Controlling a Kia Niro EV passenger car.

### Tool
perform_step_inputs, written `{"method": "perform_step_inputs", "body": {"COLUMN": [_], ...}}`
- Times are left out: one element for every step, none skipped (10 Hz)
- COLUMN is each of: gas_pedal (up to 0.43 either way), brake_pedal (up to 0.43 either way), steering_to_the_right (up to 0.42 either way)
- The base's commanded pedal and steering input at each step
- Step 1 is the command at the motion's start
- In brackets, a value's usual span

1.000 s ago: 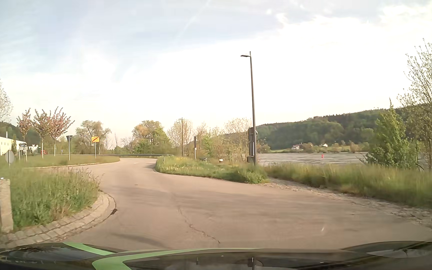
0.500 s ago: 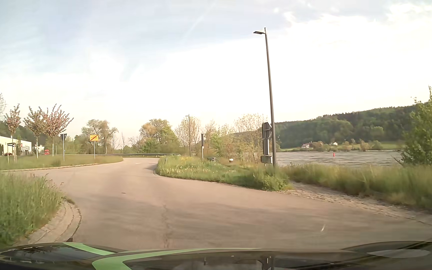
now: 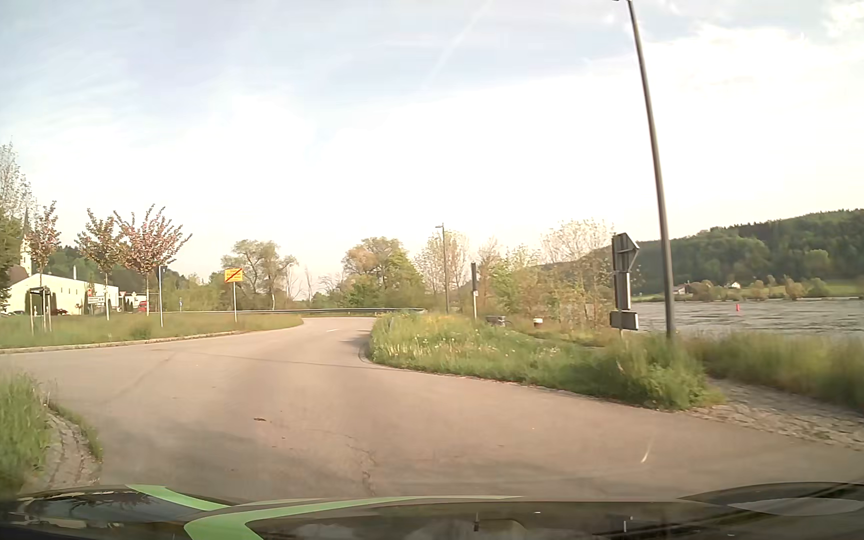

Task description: Follow the waypoints while adhering to traffic rules and regulations

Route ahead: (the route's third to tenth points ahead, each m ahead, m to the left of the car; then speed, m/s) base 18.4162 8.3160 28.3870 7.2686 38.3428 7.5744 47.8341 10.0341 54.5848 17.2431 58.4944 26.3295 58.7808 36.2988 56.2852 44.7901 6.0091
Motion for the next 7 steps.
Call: {"method": "perform_step_inputs", "body": {"gas_pedal": [0.11, 0.11, 0.11, 0.118, 0.118, 0.118, 0.118], "brake_pedal": [0.0, 0.0, 0.0, 0.0, 0.0, 0.0, 0.0], "steering_to_the_right": [-0.236, -0.245, -0.246, -0.246, -0.243, -0.23, -0.213]}}
